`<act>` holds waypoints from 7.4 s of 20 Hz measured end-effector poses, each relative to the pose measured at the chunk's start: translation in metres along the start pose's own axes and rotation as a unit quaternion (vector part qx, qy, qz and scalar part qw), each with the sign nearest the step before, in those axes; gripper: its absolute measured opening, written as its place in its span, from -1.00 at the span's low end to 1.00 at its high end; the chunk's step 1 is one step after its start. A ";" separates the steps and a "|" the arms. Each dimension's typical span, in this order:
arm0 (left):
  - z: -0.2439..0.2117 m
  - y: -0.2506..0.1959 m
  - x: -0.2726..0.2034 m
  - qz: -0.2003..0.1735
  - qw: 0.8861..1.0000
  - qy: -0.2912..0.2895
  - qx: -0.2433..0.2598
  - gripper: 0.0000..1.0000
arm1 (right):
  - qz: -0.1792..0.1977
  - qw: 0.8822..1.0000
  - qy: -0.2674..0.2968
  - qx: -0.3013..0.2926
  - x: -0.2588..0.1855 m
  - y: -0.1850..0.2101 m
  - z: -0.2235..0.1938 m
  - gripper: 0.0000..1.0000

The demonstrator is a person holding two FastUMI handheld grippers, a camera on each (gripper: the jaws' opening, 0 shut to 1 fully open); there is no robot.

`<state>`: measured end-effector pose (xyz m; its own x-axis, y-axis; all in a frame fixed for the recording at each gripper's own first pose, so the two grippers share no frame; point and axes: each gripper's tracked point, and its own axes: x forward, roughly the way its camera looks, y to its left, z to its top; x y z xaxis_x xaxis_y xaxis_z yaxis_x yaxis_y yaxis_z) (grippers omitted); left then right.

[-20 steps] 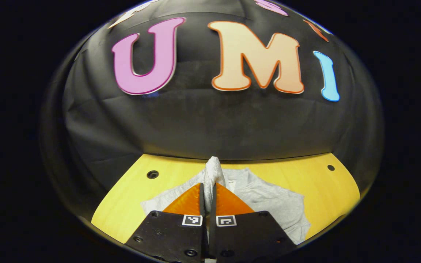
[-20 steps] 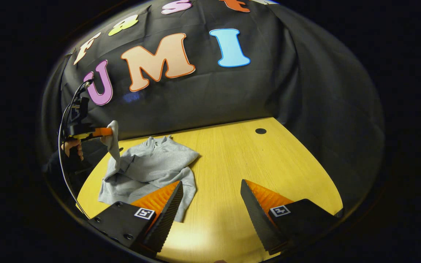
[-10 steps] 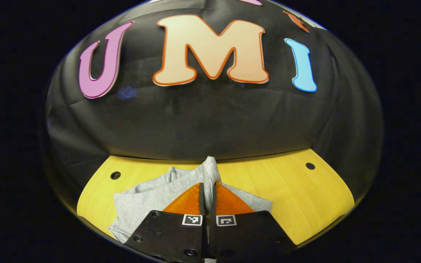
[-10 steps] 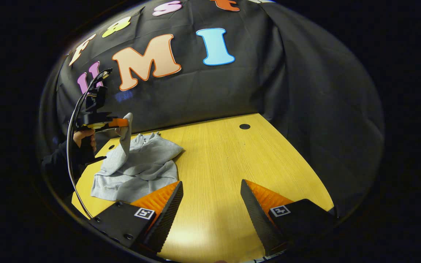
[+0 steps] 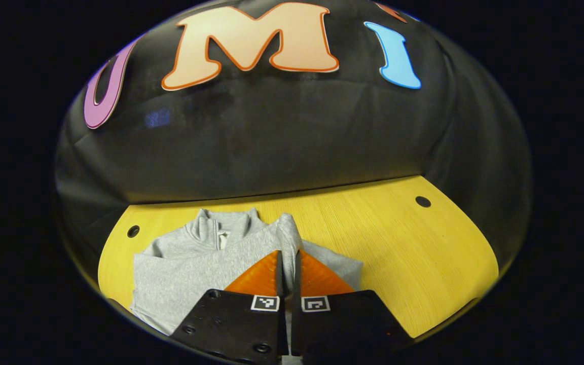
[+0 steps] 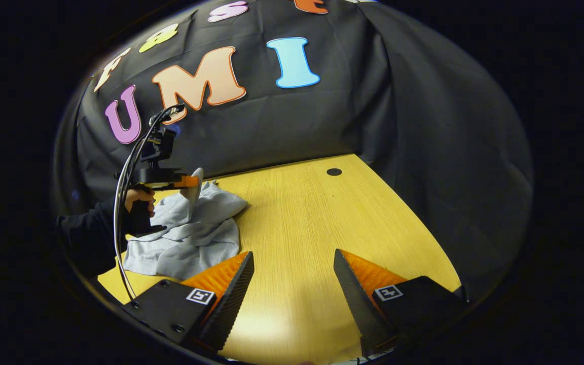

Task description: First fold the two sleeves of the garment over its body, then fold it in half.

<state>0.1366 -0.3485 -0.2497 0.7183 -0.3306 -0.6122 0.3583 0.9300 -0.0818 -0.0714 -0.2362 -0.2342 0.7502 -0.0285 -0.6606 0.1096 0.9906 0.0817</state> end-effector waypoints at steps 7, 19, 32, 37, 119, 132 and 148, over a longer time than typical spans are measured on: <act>0.006 -0.010 -0.016 -0.026 0.999 -0.028 0.004 0.56 | 0.031 0.999 0.000 -0.009 0.014 0.025 0.004 0.97; 0.011 0.109 -0.145 0.038 0.990 -0.135 -0.031 0.84 | 0.082 0.996 -0.020 -0.014 0.029 0.105 0.018 0.97; -0.091 0.249 -0.215 0.121 0.986 -0.092 -0.076 0.84 | 0.067 0.997 -0.018 -0.040 0.064 0.171 0.003 0.97; -0.152 0.256 -0.211 0.120 0.987 -0.038 -0.100 0.85 | 0.060 0.997 0.009 -0.056 0.074 0.178 -0.030 0.97; -0.111 0.275 -0.102 0.004 0.936 0.112 -0.334 -1.00 | 0.158 0.895 0.269 0.318 0.191 0.254 0.022 -0.92; -0.070 0.323 -0.051 0.078 0.952 0.058 -0.291 -0.02 | 0.136 0.912 0.201 0.332 0.263 0.266 0.048 0.59; 0.020 0.286 -0.160 0.196 0.963 -0.161 -0.089 0.91 | 0.141 0.986 -0.085 0.010 0.150 0.221 0.131 0.95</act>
<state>0.1365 -0.0327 -0.1594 0.9352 0.0454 -0.3512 -0.0655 0.9968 -0.0457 0.1510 -0.0390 -0.2178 0.8510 0.2246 -0.4747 -0.1077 0.9594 0.2609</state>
